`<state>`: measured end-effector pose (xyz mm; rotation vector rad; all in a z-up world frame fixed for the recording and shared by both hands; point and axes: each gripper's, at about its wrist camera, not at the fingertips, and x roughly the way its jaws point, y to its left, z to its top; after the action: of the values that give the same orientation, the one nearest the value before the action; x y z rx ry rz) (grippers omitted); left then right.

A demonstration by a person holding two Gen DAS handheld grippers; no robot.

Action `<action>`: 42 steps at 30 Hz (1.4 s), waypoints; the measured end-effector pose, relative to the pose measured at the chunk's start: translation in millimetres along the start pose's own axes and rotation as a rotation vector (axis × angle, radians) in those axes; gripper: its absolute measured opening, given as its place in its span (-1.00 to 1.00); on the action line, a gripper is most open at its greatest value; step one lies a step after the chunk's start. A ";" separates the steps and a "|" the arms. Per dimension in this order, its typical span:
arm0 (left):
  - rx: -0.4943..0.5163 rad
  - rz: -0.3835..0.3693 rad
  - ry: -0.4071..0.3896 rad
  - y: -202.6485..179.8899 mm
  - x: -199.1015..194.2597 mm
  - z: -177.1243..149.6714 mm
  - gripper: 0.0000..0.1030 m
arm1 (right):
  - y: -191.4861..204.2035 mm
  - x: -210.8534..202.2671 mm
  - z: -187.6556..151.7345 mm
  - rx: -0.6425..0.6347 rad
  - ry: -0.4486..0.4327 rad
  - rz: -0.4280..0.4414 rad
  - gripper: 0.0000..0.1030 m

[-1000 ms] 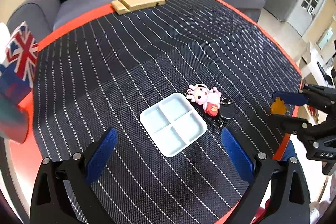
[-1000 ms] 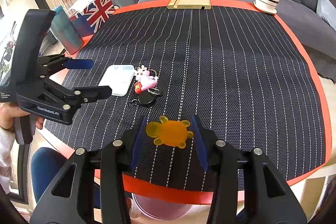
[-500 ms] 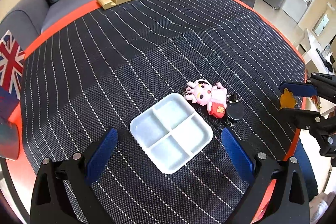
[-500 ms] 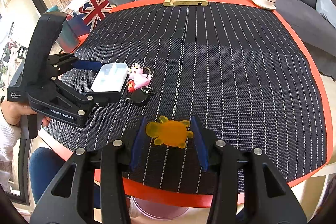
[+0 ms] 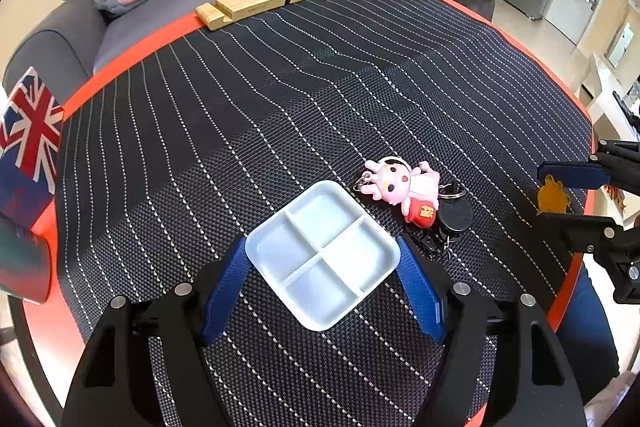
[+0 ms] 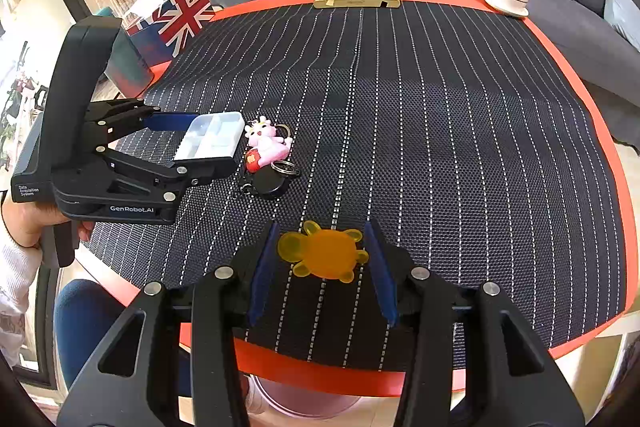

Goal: Collect trash
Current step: 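Carry both items over the pink bin while the right gripper opens, dropping the turtle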

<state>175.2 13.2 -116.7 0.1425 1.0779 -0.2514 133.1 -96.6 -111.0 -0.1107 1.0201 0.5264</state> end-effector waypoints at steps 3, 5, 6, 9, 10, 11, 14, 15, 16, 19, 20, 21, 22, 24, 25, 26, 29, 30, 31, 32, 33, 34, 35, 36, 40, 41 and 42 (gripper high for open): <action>-0.023 -0.004 -0.011 1.9 -4.3 -1.8 0.38 | 0.3 -2.4 0.2 -0.005 -0.004 -0.002 -0.15; -0.035 -0.004 -0.020 2.2 -9.4 -2.8 0.38 | 0.2 -4.6 0.9 -0.008 -0.007 -0.003 -0.15; -0.040 -0.005 -0.024 2.2 -12.1 -3.2 0.38 | 0.0 -5.8 1.2 -0.009 -0.008 -0.004 -0.15; -0.060 -0.011 -0.041 0.8 -22.6 -5.9 0.38 | 1.4 -9.9 2.3 -0.019 -0.013 -0.006 -0.15; -0.064 -0.012 -0.047 -0.7 -27.1 -7.2 0.38 | 2.4 -12.0 2.5 -0.023 -0.016 -0.005 -0.15; -0.068 -0.015 -0.053 -2.3 -31.0 -8.3 0.38 | 3.7 -14.6 2.5 -0.029 -0.019 -0.004 -0.15; -0.072 -0.032 -0.078 -10.1 -46.4 -13.2 0.38 | 5.7 -22.2 1.9 -0.040 -0.028 -0.003 -0.15; -0.070 -0.032 -0.088 -13.7 -52.3 -15.2 0.38 | 7.2 -26.9 0.5 -0.046 -0.035 -0.002 -0.15; -0.071 -0.035 -0.094 -15.8 -56.3 -16.6 0.38 | 8.5 -29.9 -0.4 -0.053 -0.039 -0.002 -0.15; -0.071 -0.040 -0.118 -25.3 -71.8 -23.0 0.38 | 12.9 -39.9 -5.4 -0.076 -0.046 -0.004 -0.15; -0.071 -0.042 -0.125 -29.0 -76.5 -25.0 0.38 | 14.1 -42.0 -6.7 -0.082 -0.048 -0.003 -0.15; -0.071 -0.046 -0.131 -32.0 -80.7 -27.1 0.38 | 16.3 -46.7 -9.4 -0.093 -0.051 -0.004 -0.15; -0.070 -0.050 -0.138 -36.3 -85.3 -29.6 0.38 | 17.5 -49.4 -11.1 -0.099 -0.053 -0.005 -0.15; -0.064 -0.052 -0.146 -43.2 -91.7 -34.3 0.38 | 20.0 -57.5 -16.1 -0.112 -0.061 -0.002 -0.15; -0.062 -0.054 -0.150 -47.3 -95.2 -37.6 0.38 | 21.0 -60.9 -18.2 -0.117 -0.064 -0.002 -0.15; -0.061 -0.055 -0.153 -50.9 -98.3 -40.8 0.38 | 22.3 -65.3 -21.0 -0.124 -0.069 -0.003 -0.15; -0.058 -0.056 -0.162 -60.3 -107.9 -49.9 0.38 | 25.6 -76.1 -28.2 -0.140 -0.080 0.003 -0.15; -0.058 -0.058 -0.168 -63.6 -111.4 -53.1 0.38 | 27.3 -80.8 -31.8 -0.148 -0.083 0.007 -0.15; -0.058 -0.057 -0.171 -66.0 -114.1 -55.6 0.38 | 29.2 -85.0 -35.5 -0.156 -0.084 0.012 -0.15; -0.057 -0.058 -0.175 -69.3 -117.0 -58.9 0.38 | 31.4 -88.8 -39.4 -0.166 -0.085 0.014 -0.15; -0.057 -0.061 -0.179 -72.5 -119.7 -62.2 0.38 | 33.2 -91.8 -42.6 -0.173 -0.086 0.016 -0.15; -0.057 -0.062 -0.182 -74.7 -121.5 -64.9 0.38 | 34.7 -95.1 -46.3 -0.180 -0.087 0.020 -0.15; -0.058 -0.063 -0.186 -76.3 -123.6 -67.8 0.38 | 36.2 -98.1 -50.1 -0.187 -0.086 0.024 -0.15; -0.062 -0.068 -0.191 -78.8 -126.0 -71.4 0.38 | 37.3 -100.3 -53.0 -0.192 -0.086 0.024 -0.15; -0.067 -0.072 -0.195 -86.9 -131.0 -83.9 0.38 | 40.7 -109.9 -67.1 -0.207 -0.085 0.035 -0.15; -0.069 -0.074 -0.195 -88.8 -132.0 -87.0 0.38 | 41.4 -111.2 -70.0 -0.208 -0.084 0.039 -0.15; -0.071 -0.079 -0.195 -91.1 -133.2 -90.6 0.38 | 42.3 -113.1 -74.5 -0.209 -0.081 0.048 -0.14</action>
<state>13.6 -35.3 -40.6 0.0105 0.8986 -0.2917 8.6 -125.7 -49.6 -0.2493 0.8884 0.6756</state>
